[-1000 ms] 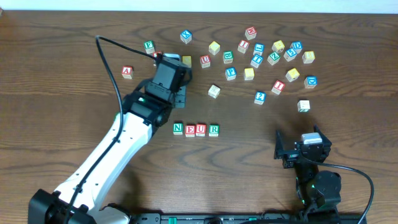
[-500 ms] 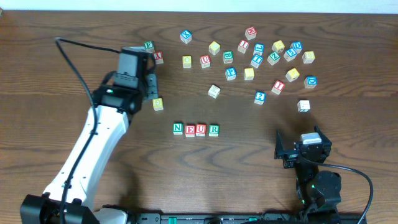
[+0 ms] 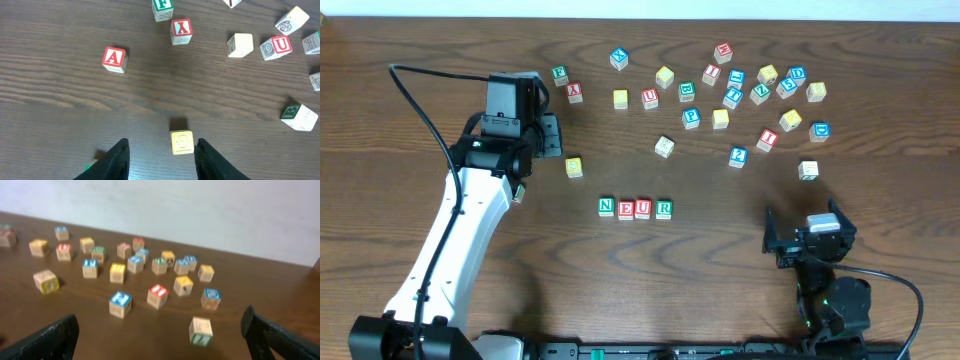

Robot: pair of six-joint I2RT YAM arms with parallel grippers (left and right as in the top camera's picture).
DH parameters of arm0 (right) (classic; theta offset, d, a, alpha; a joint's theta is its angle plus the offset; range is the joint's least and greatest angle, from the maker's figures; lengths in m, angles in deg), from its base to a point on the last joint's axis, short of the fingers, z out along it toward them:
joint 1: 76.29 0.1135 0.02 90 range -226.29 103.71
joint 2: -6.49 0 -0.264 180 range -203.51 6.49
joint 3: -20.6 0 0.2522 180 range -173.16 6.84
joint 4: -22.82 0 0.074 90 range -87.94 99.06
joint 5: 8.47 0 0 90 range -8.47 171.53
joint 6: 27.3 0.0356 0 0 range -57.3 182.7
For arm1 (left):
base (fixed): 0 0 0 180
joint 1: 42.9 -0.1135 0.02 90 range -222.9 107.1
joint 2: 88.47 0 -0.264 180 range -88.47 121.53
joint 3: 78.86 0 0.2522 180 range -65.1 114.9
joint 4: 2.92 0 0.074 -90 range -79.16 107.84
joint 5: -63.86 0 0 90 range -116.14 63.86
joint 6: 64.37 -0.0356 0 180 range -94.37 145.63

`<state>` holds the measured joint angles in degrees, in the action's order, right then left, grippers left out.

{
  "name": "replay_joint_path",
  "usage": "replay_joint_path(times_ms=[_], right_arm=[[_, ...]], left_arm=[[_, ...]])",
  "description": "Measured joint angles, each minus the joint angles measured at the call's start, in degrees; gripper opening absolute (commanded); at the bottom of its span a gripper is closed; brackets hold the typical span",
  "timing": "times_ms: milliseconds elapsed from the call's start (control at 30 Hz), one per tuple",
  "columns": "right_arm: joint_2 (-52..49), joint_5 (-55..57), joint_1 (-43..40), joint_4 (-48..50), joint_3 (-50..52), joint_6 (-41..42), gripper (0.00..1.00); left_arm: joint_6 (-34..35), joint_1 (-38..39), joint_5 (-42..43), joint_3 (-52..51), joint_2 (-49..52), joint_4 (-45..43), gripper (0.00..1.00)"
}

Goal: Spell out NEURIPS
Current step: 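Move the left gripper back toward the upper left of the table, then move the right gripper out over the scattered blocks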

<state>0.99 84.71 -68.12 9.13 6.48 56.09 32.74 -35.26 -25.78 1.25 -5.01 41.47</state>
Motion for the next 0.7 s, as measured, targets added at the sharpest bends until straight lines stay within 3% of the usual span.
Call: replay_joint_path(times_ms=[167, 267, 367, 700], right_arm=[[0.00, -2.91, 0.00, 3.93, -0.04, 1.44, 0.99], [-0.70, -3.82, 0.00, -1.16, -1.68, 1.84, 0.99], [-4.26, -3.78, 0.00, -5.33, -5.68, 1.88, 0.99], [-37.70, -3.65, -0.02, -16.17, -40.81, 1.33, 0.99]], left_arm=[[-1.14, 0.00, 0.42, 0.00, 0.00, -0.50, 0.54], [-1.25, 0.00, 0.66, 0.00, 0.00, -0.70, 0.70], [-1.29, 0.00, 0.79, 0.00, 0.00, -1.09, 0.79], [-1.46, 0.00, 0.85, 0.00, -0.09, -1.57, 0.92]])
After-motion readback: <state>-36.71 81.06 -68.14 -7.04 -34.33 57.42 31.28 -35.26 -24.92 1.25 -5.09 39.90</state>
